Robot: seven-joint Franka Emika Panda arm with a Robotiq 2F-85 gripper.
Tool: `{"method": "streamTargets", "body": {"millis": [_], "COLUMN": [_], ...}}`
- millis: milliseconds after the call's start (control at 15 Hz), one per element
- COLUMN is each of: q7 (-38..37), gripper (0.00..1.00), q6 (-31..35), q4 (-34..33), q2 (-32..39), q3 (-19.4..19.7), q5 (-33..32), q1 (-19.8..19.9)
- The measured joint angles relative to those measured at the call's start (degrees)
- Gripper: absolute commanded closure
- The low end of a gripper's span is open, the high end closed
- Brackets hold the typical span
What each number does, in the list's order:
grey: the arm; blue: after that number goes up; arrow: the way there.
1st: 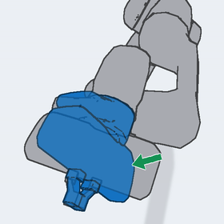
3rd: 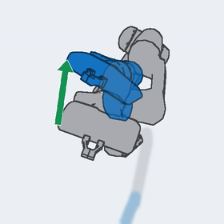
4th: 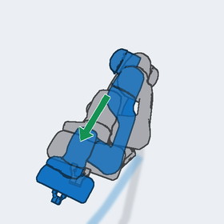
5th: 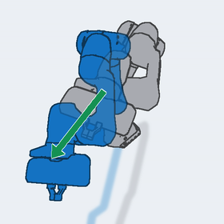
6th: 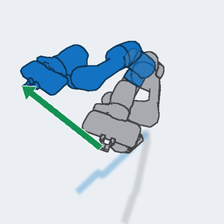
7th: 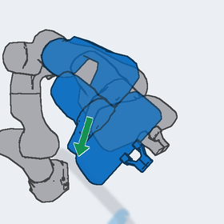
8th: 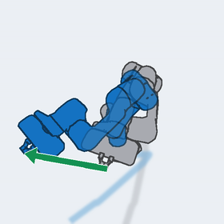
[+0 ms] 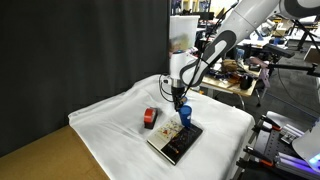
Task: Remove the marker from the blue cup.
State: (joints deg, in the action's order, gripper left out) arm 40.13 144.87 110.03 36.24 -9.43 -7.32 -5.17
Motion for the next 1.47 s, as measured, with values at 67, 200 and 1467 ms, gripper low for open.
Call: {"method": "streamTargets", "body": {"millis": [67,200,1467], "q7": [0.0,-0.2,-2.8], "gripper": [0.95,0.95,0.95], "q6": [0.0,0.1,1.5], "q4": [-0.3,-0.5,-2.2], "q2": [0.2,0.3,0.0], "q3": [-0.1,-0.1,0.1], "q5": [0.0,0.0,0.0], "q1": [0.0,0.0,0.4]}}
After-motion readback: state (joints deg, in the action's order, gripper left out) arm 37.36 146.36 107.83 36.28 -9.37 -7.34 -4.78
